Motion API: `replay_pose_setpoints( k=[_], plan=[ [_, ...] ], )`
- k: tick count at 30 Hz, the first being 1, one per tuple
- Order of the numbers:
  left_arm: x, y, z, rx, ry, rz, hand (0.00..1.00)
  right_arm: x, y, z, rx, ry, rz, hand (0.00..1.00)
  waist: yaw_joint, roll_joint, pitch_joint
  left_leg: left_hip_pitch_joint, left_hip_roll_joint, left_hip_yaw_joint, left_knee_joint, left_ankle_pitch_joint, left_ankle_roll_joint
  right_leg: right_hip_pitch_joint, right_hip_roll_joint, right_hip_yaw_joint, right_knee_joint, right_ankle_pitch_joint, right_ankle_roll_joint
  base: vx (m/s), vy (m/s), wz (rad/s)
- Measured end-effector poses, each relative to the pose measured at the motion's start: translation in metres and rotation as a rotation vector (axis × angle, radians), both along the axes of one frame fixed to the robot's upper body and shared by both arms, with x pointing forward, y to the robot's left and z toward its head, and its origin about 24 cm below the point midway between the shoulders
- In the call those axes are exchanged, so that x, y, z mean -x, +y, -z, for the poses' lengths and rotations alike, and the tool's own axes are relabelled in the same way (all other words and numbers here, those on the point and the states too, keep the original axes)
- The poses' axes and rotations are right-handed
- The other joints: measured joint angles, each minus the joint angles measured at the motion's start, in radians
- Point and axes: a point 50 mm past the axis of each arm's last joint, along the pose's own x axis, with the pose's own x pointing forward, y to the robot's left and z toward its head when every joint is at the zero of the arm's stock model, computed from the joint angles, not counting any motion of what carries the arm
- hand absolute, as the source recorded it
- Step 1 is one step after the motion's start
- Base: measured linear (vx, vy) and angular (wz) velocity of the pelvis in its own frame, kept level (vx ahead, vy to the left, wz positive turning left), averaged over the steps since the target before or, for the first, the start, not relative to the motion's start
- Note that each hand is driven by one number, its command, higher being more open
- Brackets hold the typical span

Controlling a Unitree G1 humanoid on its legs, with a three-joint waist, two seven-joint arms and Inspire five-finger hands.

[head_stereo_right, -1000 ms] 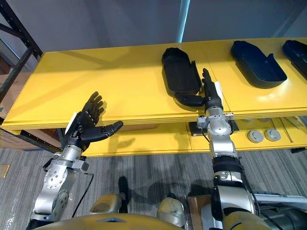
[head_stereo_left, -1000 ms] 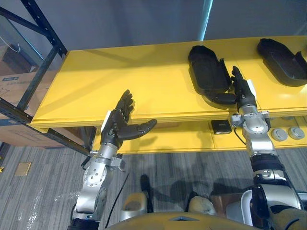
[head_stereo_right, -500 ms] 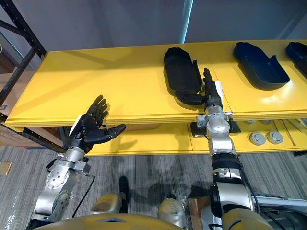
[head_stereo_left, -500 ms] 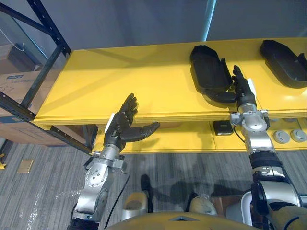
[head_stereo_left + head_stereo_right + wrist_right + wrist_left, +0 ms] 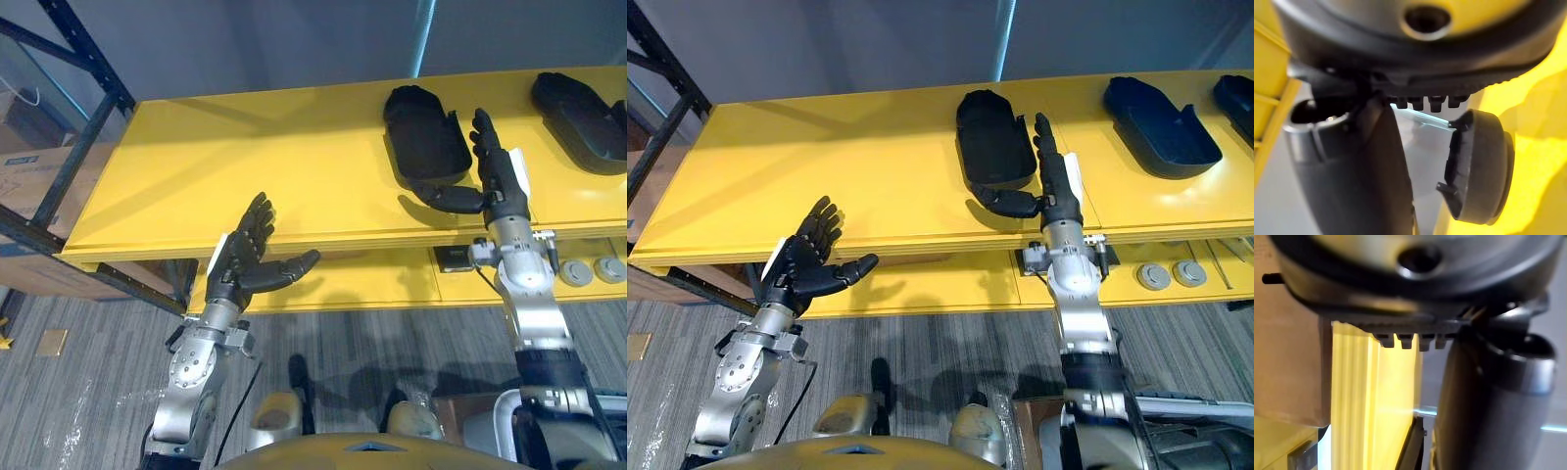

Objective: Walk over and take three plastic housings, then place them on the shelf

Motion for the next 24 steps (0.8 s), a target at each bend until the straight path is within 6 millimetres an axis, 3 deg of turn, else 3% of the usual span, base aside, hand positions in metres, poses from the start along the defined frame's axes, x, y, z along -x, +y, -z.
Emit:
replay_pose_setpoints(
  k=[9, 15, 20, 24],
  plan=[
    [0.003, 0.007, -0.036, 0.042, -0.193, -0.074, 1.00, 0.067, -0.017, 0.024, -0.230, 0.004, 0.071, 1.00, -0.070, -0.063, -0.032, 0.043, 0.002, 0.111, 0.000, -0.042, -0.004, -0.002, 0.009, 0.105, -0.048, 0.024, 0.008, 0.07, 0.003, -0.33],
    [0.009, 0.000, -0.051, 0.116, -0.276, -0.037, 1.00, 0.110, -0.014, 0.054, -0.343, 0.113, 0.179, 1.00, -0.114, -0.074, -0.041, 0.083, 0.002, 0.211, 0.000, -0.083, -0.011, -0.019, 0.011, 0.201, -0.062, 0.028, 0.016, 0.06, 0.026, -0.49],
    [0.019, -0.001, -0.047, 0.185, -0.266, -0.025, 1.00, 0.155, -0.025, 0.078, -0.417, 0.222, 0.353, 1.00, -0.176, -0.086, -0.048, 0.132, 0.001, 0.332, 0.002, -0.122, -0.015, -0.043, 0.019, 0.321, -0.063, 0.036, 0.027, 0.07, 0.039, -0.74],
    [0.020, 0.005, -0.046, 0.204, -0.260, -0.127, 1.00, 0.186, -0.035, 0.080, -0.488, 0.192, 0.416, 1.00, -0.221, -0.104, -0.058, 0.136, 0.022, 0.429, 0.112, -0.217, -0.027, -0.073, 0.030, 0.439, -0.067, 0.045, 0.035, 0.06, 0.027, -0.91]
  ],
)
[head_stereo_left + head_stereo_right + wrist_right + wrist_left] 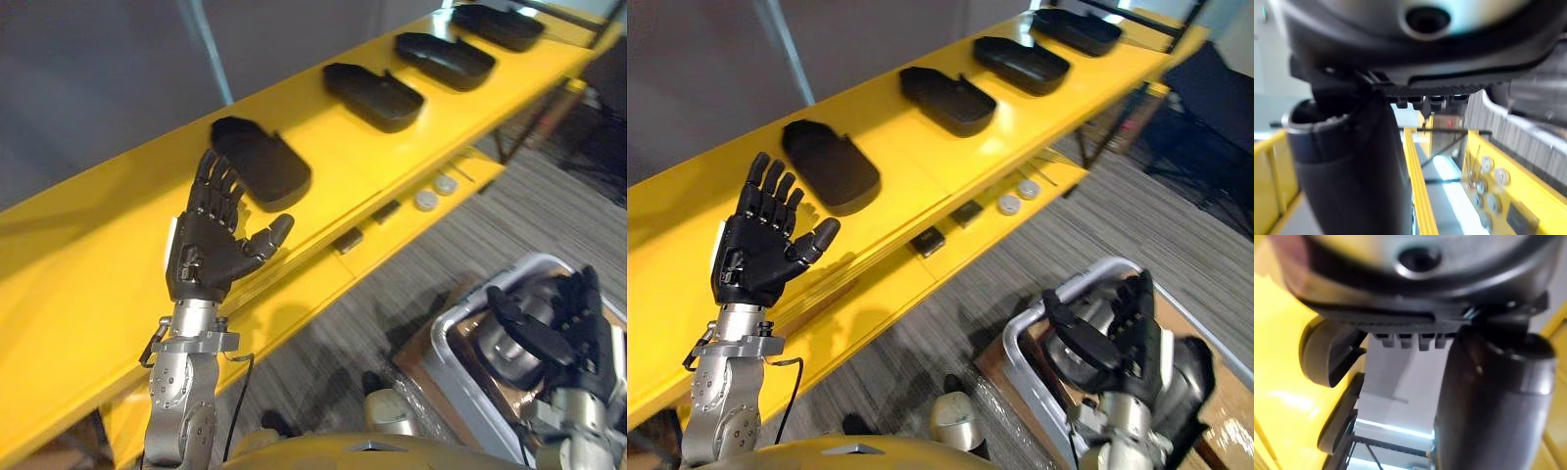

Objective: Walk over and take three plastic housings, then place them on the shelf

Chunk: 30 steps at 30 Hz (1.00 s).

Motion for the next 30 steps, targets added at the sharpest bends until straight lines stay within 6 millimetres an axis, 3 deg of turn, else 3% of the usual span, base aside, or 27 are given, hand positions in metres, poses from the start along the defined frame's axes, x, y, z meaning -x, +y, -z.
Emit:
replay_pose_setpoints(
  k=[2, 3, 4, 6, 8, 9, 10, 12, 16, 19, 20, 21, 22, 24, 26, 27, 29, 30],
  plan=[
    [0.000, 0.002, -0.001, 0.019, -0.006, -0.052, 1.00, 0.000, 0.002, -0.003, -0.010, -0.048, -0.030, 1.00, 0.004, 0.000, -0.004, -0.067, 0.025, -0.125, 0.172, -0.101, 0.011, -0.024, 0.019, 0.053, 0.002, 0.005, -0.003, 0.02, -0.003, -1.01],
    [0.001, 0.006, -0.002, 0.025, -0.005, -0.099, 1.00, -0.007, 0.005, -0.006, -0.021, -0.087, -0.069, 1.00, 0.016, 0.015, -0.009, -0.135, 0.049, -0.289, 0.304, -0.158, 0.023, -0.038, 0.050, 0.098, 0.005, 0.013, -0.012, 0.03, 0.012, -0.94],
    [0.001, 0.009, -0.002, 0.028, 0.001, -0.124, 1.00, -0.012, 0.007, -0.006, -0.029, -0.106, -0.090, 1.00, 0.023, 0.016, -0.009, -0.156, 0.053, -0.353, 0.363, -0.172, 0.030, -0.040, 0.060, 0.120, 0.006, 0.017, -0.016, 0.03, 0.034, -1.27],
    [0.006, 0.024, 0.000, 0.037, 0.023, -0.232, 1.00, -0.035, 0.019, -0.009, -0.041, -0.156, -0.201, 1.00, 0.072, 0.020, -0.005, -0.187, 0.033, -0.536, 0.494, -0.197, 0.049, -0.049, 0.082, 0.192, 0.019, 0.022, -0.023, -0.02, 0.089, -1.16],
    [0.013, 0.033, 0.001, 0.043, 0.021, -0.293, 1.00, -0.048, 0.021, -0.013, -0.030, -0.178, -0.266, 1.00, 0.101, 0.041, -0.017, -0.182, 0.025, -0.579, 0.472, -0.246, 0.062, -0.080, 0.087, 0.192, 0.013, 0.022, -0.023, -0.16, 0.194, -0.68],
    [0.016, 0.035, 0.000, 0.049, 0.006, -0.313, 1.00, -0.053, 0.020, -0.017, -0.006, -0.195, -0.284, 1.00, 0.117, 0.082, -0.034, -0.175, 0.029, -0.578, 0.411, -0.299, 0.058, -0.112, 0.086, 0.171, 0.012, 0.028, -0.016, -0.15, 0.225, -0.38],
    [0.016, 0.036, -0.003, 0.049, -0.010, -0.318, 1.00, -0.057, 0.020, -0.019, -0.003, -0.207, -0.283, 1.00, 0.120, 0.091, -0.032, -0.168, 0.027, -0.578, 0.380, -0.309, 0.031, -0.123, 0.079, 0.161, 0.017, 0.036, -0.007, -0.09, 0.177, -0.07],
    [0.017, 0.036, -0.004, 0.062, -0.030, -0.312, 1.00, -0.063, 0.025, -0.016, -0.042, -0.214, -0.266, 1.00, 0.132, 0.069, -0.020, -0.161, -0.018, -0.574, 0.350, -0.273, 0.012, -0.137, 0.031, 0.146, 0.046, 0.056, 0.021, -0.08, 0.125, 0.15],
    [0.017, 0.032, -0.008, 0.063, -0.082, -0.248, 1.00, -0.064, 0.034, -0.008, -0.089, -0.191, -0.272, 1.00, 0.120, 0.052, -0.005, -0.161, -0.040, -0.586, 0.377, -0.280, 0.013, -0.145, 0.015, 0.127, 0.095, 0.055, 0.025, -0.05, 0.079, 0.06],
    [0.018, 0.016, -0.021, 0.051, -0.159, -0.120, 1.00, -0.053, 0.051, 0.007, -0.184, -0.161, -0.271, 1.00, 0.119, 0.025, 0.027, -0.173, -0.035, -0.562, 0.448, -0.318, 0.020, -0.144, 0.020, 0.140, 0.118, 0.056, 0.026, -0.13, 0.077, -0.22],
    [0.018, 0.013, -0.023, 0.048, -0.168, -0.095, 1.00, -0.051, 0.056, 0.009, -0.200, -0.155, -0.286, 1.00, 0.119, 0.017, 0.032, -0.173, -0.036, -0.550, 0.458, -0.323, 0.030, -0.143, 0.016, 0.143, 0.114, 0.053, 0.020, -0.23, 0.114, -0.50],
    [0.019, 0.007, -0.026, 0.045, -0.180, -0.061, 1.00, -0.052, 0.066, 0.011, -0.223, -0.153, -0.342, 1.00, 0.121, 0.014, 0.040, -0.169, -0.029, -0.517, 0.447, -0.307, 0.048, -0.148, 0.001, 0.093, 0.089, -0.007, -0.056, -0.21, 0.095, -0.57],
    [0.019, 0.006, -0.026, 0.050, -0.180, -0.056, 1.00, -0.055, 0.070, 0.010, -0.225, -0.160, -0.372, 1.00, 0.123, 0.030, 0.039, -0.171, -0.002, -0.498, 0.429, -0.291, 0.054, -0.166, 0.003, 0.058, 0.107, -0.054, -0.113, -0.22, 0.071, -0.96],
    [0.019, 0.007, -0.028, 0.045, -0.185, -0.067, 1.00, -0.067, 0.085, 0.003, -0.233, -0.205, -0.465, 1.00, 0.142, 0.041, 0.038, -0.169, 0.039, -0.435, 0.387, -0.249, 0.047, -0.248, 0.003, -0.035, 0.325, -0.055, -0.109, -0.10, -0.009, -0.83],
    [0.017, 0.010, -0.027, 0.042, -0.172, -0.083, 1.00, -0.084, 0.101, -0.005, -0.226, -0.250, -0.542, 1.00, 0.159, 0.040, 0.037, -0.172, 0.072, -0.409, 0.370, -0.219, 0.034, -0.241, -0.050, -0.129, 0.542, -0.082, -0.147, -0.05, -0.055, -0.56],
    [0.017, 0.013, -0.026, 0.041, -0.155, -0.096, 1.00, -0.095, 0.109, -0.008, -0.209, -0.258, -0.571, 1.00, 0.177, 0.039, 0.036, -0.177, 0.096, -0.393, 0.372, -0.210, 0.020, -0.208, -0.094, -0.156, 0.607, -0.094, -0.148, -0.05, -0.104, -0.50],
    [0.015, 0.015, -0.022, 0.049, -0.124, -0.110, 1.00, -0.107, 0.117, -0.003, -0.220, -0.239, -0.578, 1.00, 0.201, 0.011, 0.019, -0.192, 0.121, -0.386, 0.373, -0.191, -0.012, -0.124, -0.161, -0.172, 0.588, -0.090, -0.136, -0.08, -0.293, -0.41],
    [0.012, 0.016, -0.017, 0.085, -0.095, -0.093, 1.00, -0.111, 0.120, 0.001, -0.237, -0.217, -0.560, 1.00, 0.211, -0.017, 0.002, -0.211, 0.132, -0.384, 0.378, -0.176, -0.036, -0.062, -0.189, -0.172, 0.497, -0.058, -0.107, -0.09, -0.375, -0.30]
  ],
)
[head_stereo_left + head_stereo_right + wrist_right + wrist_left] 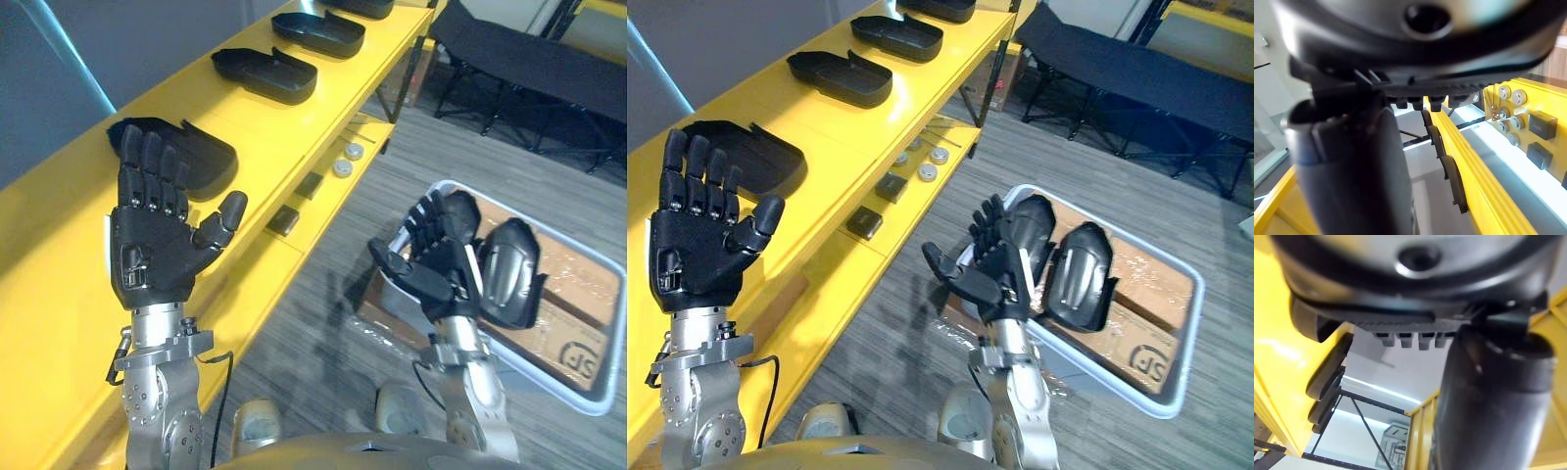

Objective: Walk over and take three plastic housings, then place them on the shelf

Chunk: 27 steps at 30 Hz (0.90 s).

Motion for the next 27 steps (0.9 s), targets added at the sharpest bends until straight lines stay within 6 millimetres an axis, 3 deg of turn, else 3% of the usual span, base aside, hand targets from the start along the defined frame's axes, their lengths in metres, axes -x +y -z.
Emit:
replay_pose_setpoints(
  k=[1, 2, 4, 5, 8, 11, 12, 13, 14, 15, 17, 19, 21, 24, 27],
  plan=[
    [-0.002, 0.000, 0.003, 0.024, 0.014, 0.018, 1.00, 0.000, 0.000, 0.002, -0.003, 0.014, 0.012, 1.00, 0.005, -0.012, -0.008, -0.014, 0.008, -0.003, 0.005, 0.007, -0.013, 0.023, 0.010, 0.007, -0.060, -0.025, 0.055, -0.10, -0.346, -0.38],
    [-0.006, -0.004, 0.011, 0.087, 0.053, 0.055, 1.00, 0.000, -0.004, 0.008, 0.006, 0.048, 0.038, 1.00, 0.017, -0.006, -0.015, -0.022, 0.034, -0.006, -0.018, 0.036, -0.037, 0.035, 0.040, -0.003, -0.128, -0.063, 0.110, -0.11, -0.333, -0.43],
    [-0.010, -0.015, 0.020, 0.148, 0.099, 0.118, 1.00, 0.002, -0.014, 0.012, 0.046, 0.077, 0.077, 1.00, 0.008, 0.012, -0.013, -0.019, 0.062, 0.004, -0.077, 0.086, -0.068, 0.051, 0.071, -0.015, -0.217, -0.099, 0.166, -0.10, -0.321, -0.58],
    [-0.011, -0.023, 0.024, 0.167, 0.119, 0.154, 1.00, 0.005, -0.023, 0.016, 0.087, 0.102, 0.102, 1.00, 0.000, 0.030, -0.015, -0.009, 0.087, 0.027, -0.110, 0.110, -0.084, 0.050, 0.096, -0.040, -0.269, -0.107, 0.179, -0.10, -0.298, -0.70],
    [-0.014, -0.042, 0.025, 0.202, 0.122, 0.229, 1.00, 0.010, -0.040, 0.020, 0.155, 0.139, 0.112, 1.00, -0.057, 0.073, -0.006, 0.012, 0.133, 0.024, -0.134, 0.143, -0.055, 0.047, 0.158, -0.022, -0.319, -0.095, 0.160, -0.10, -0.211, -0.65],
    [-0.015, -0.045, 0.027, 0.193, 0.129, 0.260, 1.00, 0.023, -0.054, 0.026, 0.205, 0.178, 0.103, 1.00, -0.091, 0.077, -0.001, 0.047, 0.121, -0.019, -0.097, 0.143, 0.046, 0.025, 0.172, 0.060, -0.297, -0.102, 0.135, -0.10, -0.090, -0.89],
    [-0.015, -0.044, 0.029, 0.190, 0.131, 0.264, 1.00, 0.029, -0.057, 0.028, 0.219, 0.194, 0.090, 1.00, -0.090, 0.089, -0.002, 0.063, 0.092, -0.063, -0.093, 0.080, 0.087, -0.001, 0.175, 0.105, -0.285, -0.106, 0.128, -0.13, 0.041, -1.13],
    [-0.014, -0.044, 0.032, 0.187, 0.140, 0.270, 1.00, 0.035, -0.060, 0.030, 0.232, 0.212, 0.077, 1.00, -0.084, 0.113, -0.003, 0.085, 0.051, -0.102, -0.094, 0.003, 0.096, -0.027, 0.183, 0.151, -0.279, -0.109, 0.123, -0.13, 0.085, -1.10],
    [-0.014, -0.044, 0.033, 0.187, 0.142, 0.273, 1.00, 0.037, -0.061, 0.031, 0.233, 0.218, 0.074, 1.00, -0.086, 0.123, 0.000, 0.091, 0.045, -0.117, -0.094, -0.030, 0.107, -0.035, 0.185, 0.165, -0.276, -0.108, 0.124, -0.12, 0.152, -0.99],
    [-0.013, -0.044, 0.035, 0.184, 0.144, 0.285, 1.00, 0.041, -0.064, 0.033, 0.230, 0.232, 0.069, 1.00, -0.085, 0.130, 0.007, 0.094, 0.017, -0.148, -0.090, -0.080, 0.082, -0.056, 0.182, 0.198, -0.267, -0.104, 0.130, -0.09, 0.141, -0.62],
    [-0.014, -0.044, 0.039, 0.176, 0.157, 0.294, 1.00, 0.045, -0.063, 0.036, 0.224, 0.249, 0.073, 1.00, -0.077, 0.120, 0.012, 0.087, -0.020, -0.161, -0.064, -0.107, 0.053, -0.074, 0.165, 0.226, -0.276, -0.069, 0.158, -0.11, 0.222, -0.65],
    [-0.016, -0.046, 0.042, 0.169, 0.170, 0.310, 1.00, 0.043, -0.060, 0.036, 0.216, 0.244, 0.096, 1.00, -0.074, 0.104, 0.017, 0.063, -0.035, -0.155, -0.039, -0.118, 0.033, -0.092, 0.149, 0.212, -0.303, -0.024, 0.169, -0.09, 0.176, -0.46],
    [-0.023, -0.051, 0.042, 0.136, 0.170, 0.351, 1.00, 0.035, -0.062, 0.033, 0.197, 0.233, 0.188, 1.00, -0.070, 0.087, 0.043, 0.028, -0.038, -0.159, 0.008, -0.115, -0.012, -0.094, 0.137, 0.176, -0.343, 0.038, 0.178, -0.09, 0.116, -0.23],
    [-0.028, -0.056, 0.040, 0.090, 0.186, 0.400, 1.00, 0.025, -0.079, 0.030, 0.167, 0.221, 0.351, 1.00, -0.058, 0.065, 0.069, 0.003, -0.041, -0.165, 0.043, -0.126, -0.030, -0.080, 0.126, 0.111, -0.406, 0.113, 0.172, -0.11, 0.108, -0.13],
    [-0.035, -0.053, 0.035, 0.030, 0.183, 0.424, 1.00, 0.015, -0.109, 0.024, 0.158, 0.190, 0.553, 1.00, -0.036, 0.044, 0.104, -0.049, -0.053, -0.173, 0.098, -0.140, -0.024, -0.065, 0.105, 0.042, -0.480, 0.172, 0.166, -0.11, 0.103, 0.03]
  ],
)
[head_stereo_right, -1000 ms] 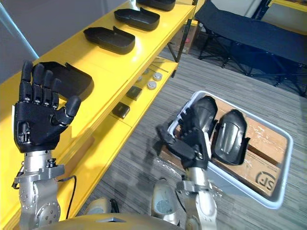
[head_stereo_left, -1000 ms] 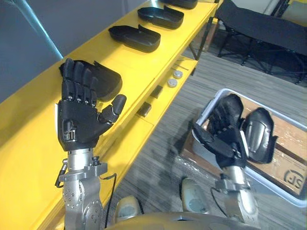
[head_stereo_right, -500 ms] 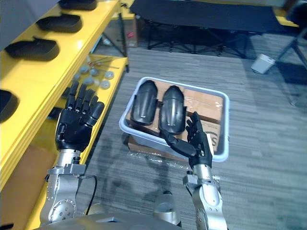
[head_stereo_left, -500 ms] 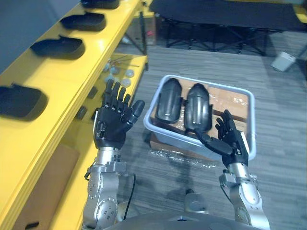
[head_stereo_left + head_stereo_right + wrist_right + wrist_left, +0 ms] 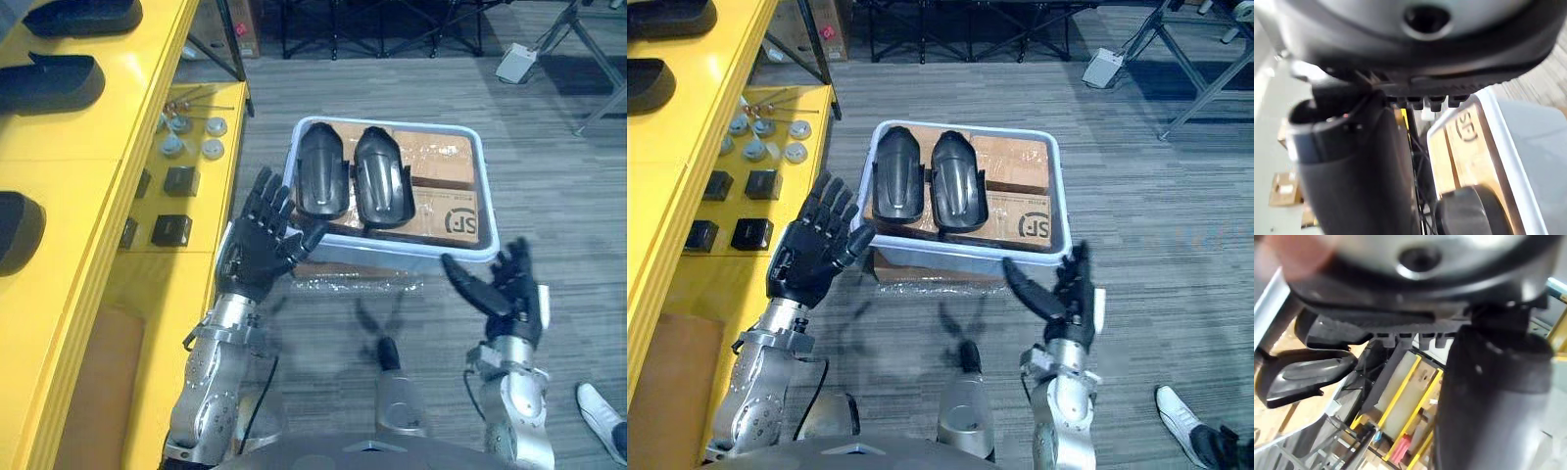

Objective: Walk over and take three plastic housings, then place them on the shelf

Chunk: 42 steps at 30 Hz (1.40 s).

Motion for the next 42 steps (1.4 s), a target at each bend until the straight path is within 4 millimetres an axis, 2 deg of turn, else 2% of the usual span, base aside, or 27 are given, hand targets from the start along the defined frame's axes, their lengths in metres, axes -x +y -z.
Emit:
replay_pose_setpoints(
  k=[2, 3, 5, 7, 9, 12, 15, 18, 21, 24, 29, 33, 34, 38, 42],
  plan=[
    [-0.004, 0.001, -0.002, -0.024, -0.001, 0.012, 1.00, -0.009, -0.014, -0.004, 0.003, -0.018, 0.081, 1.00, 0.013, -0.002, 0.024, -0.036, 0.001, -0.016, 0.036, -0.009, -0.002, 0.002, -0.003, -0.024, -0.024, 0.007, 0.008, -0.12, 0.048, 0.16],
    [-0.006, 0.001, -0.003, -0.058, 0.000, 0.019, 1.00, -0.019, -0.027, -0.012, 0.019, -0.042, 0.141, 1.00, 0.021, 0.007, 0.049, -0.070, 0.001, -0.037, 0.057, -0.010, -0.004, 0.003, -0.002, -0.045, -0.046, 0.023, 0.004, -0.11, 0.024, 0.28],
    [-0.005, 0.001, 0.000, -0.081, 0.018, 0.034, 1.00, -0.030, -0.038, -0.023, 0.048, -0.060, 0.166, 1.00, 0.029, 0.017, 0.066, -0.097, 0.001, -0.053, 0.070, -0.009, -0.006, 0.002, -0.001, -0.062, -0.066, 0.032, 0.000, -0.08, 0.015, 0.24],
    [-0.006, -0.003, 0.008, -0.118, 0.056, 0.071, 1.00, -0.053, -0.053, -0.045, 0.099, -0.077, 0.178, 1.00, 0.049, 0.032, 0.077, -0.124, 0.002, -0.066, 0.075, -0.004, -0.010, -0.004, 0.002, -0.078, -0.091, 0.056, 0.002, -0.06, 0.008, 0.13],
    [-0.006, -0.008, 0.014, -0.123, 0.085, 0.107, 1.00, -0.072, -0.063, -0.061, 0.130, -0.086, 0.185, 1.00, 0.053, 0.043, 0.083, -0.150, 0.004, -0.085, 0.091, -0.003, -0.010, -0.010, 0.006, -0.096, -0.098, 0.063, 0.000, -0.03, 0.009, 0.17],
    [-0.011, -0.017, 0.024, -0.148, 0.124, 0.183, 1.00, -0.093, -0.087, -0.082, 0.181, -0.054, 0.216, 1.00, 0.083, 0.059, 0.091, -0.190, 0.002, -0.109, 0.109, -0.003, -0.009, -0.026, 0.010, -0.113, -0.101, 0.069, -0.001, -0.02, 0.023, 0.18],
    [-0.015, -0.018, 0.038, -0.168, 0.182, 0.197, 1.00, -0.110, -0.101, -0.101, 0.221, -0.024, 0.234, 1.00, 0.106, 0.072, 0.096, -0.226, -0.002, -0.127, 0.124, -0.002, -0.008, -0.044, 0.010, -0.132, -0.100, 0.074, -0.001, -0.01, 0.025, 0.14],
    [-0.017, -0.018, 0.049, -0.184, 0.230, 0.202, 1.00, -0.121, -0.115, -0.128, 0.284, -0.007, 0.253, 1.00, 0.122, 0.101, 0.115, -0.247, -0.007, -0.148, 0.138, -0.002, -0.007, -0.048, 0.009, -0.161, -0.094, 0.078, -0.004, -0.01, 0.024, 0.16],
    [-0.018, -0.018, 0.054, -0.185, 0.252, 0.198, 1.00, -0.131, -0.125, -0.150, 0.318, 0.015, 0.276, 1.00, 0.139, 0.120, 0.120, -0.288, -0.013, -0.162, 0.149, 0.002, -0.002, -0.084, 0.005, -0.179, -0.077, 0.078, -0.004, -0.04, 0.010, 0.09],
    [-0.023, -0.027, 0.058, -0.195, 0.271, 0.223, 1.00, -0.130, -0.139, -0.164, 0.337, 0.062, 0.320, 1.00, 0.166, 0.154, 0.137, -0.314, -0.016, -0.176, 0.171, 0.001, -0.002, -0.103, 0.004, -0.189, -0.052, 0.078, -0.004, -0.05, 0.023, 0.07],
    [-0.026, -0.036, 0.066, -0.197, 0.308, 0.235, 1.00, -0.140, -0.137, -0.166, 0.309, 0.133, 0.288, 1.00, 0.194, 0.161, 0.141, -0.368, -0.018, -0.180, 0.199, 0.002, 0.000, -0.162, 0.000, -0.193, -0.014, 0.078, -0.004, -0.08, 0.031, -0.01],
    [-0.032, -0.047, 0.059, -0.136, 0.299, 0.222, 1.00, -0.145, -0.137, -0.178, 0.309, 0.167, 0.252, 1.00, 0.219, 0.180, 0.152, -0.423, -0.016, -0.182, 0.233, 0.004, 0.002, -0.222, -0.003, -0.196, 0.028, 0.078, -0.004, -0.10, 0.037, -0.06],
    [-0.034, -0.048, 0.056, -0.130, 0.284, 0.212, 1.00, -0.146, -0.137, -0.188, 0.322, 0.163, 0.240, 0.00, 0.223, 0.186, 0.153, -0.442, -0.016, -0.182, 0.244, 0.006, 0.004, -0.244, -0.005, -0.198, 0.043, 0.077, -0.006, -0.11, 0.033, -0.05],
    [-0.040, -0.052, 0.049, -0.113, 0.267, 0.190, 1.00, -0.142, -0.145, -0.205, 0.358, 0.197, 0.231, 0.00, 0.237, 0.187, 0.154, -0.477, -0.017, -0.184, 0.251, 0.019, 0.003, -0.290, -0.011, -0.204, 0.076, 0.074, -0.010, -0.08, 0.018, -0.01],
    [-0.042, -0.052, 0.048, -0.075, 0.281, 0.175, 1.00, -0.139, -0.150, -0.223, 0.395, 0.269, 0.241, 0.00, 0.236, 0.186, 0.155, -0.507, -0.015, -0.187, 0.254, 0.034, 0.000, -0.325, -0.014, -0.215, 0.102, 0.069, -0.016, -0.08, 0.007, 0.02]
  ],
)
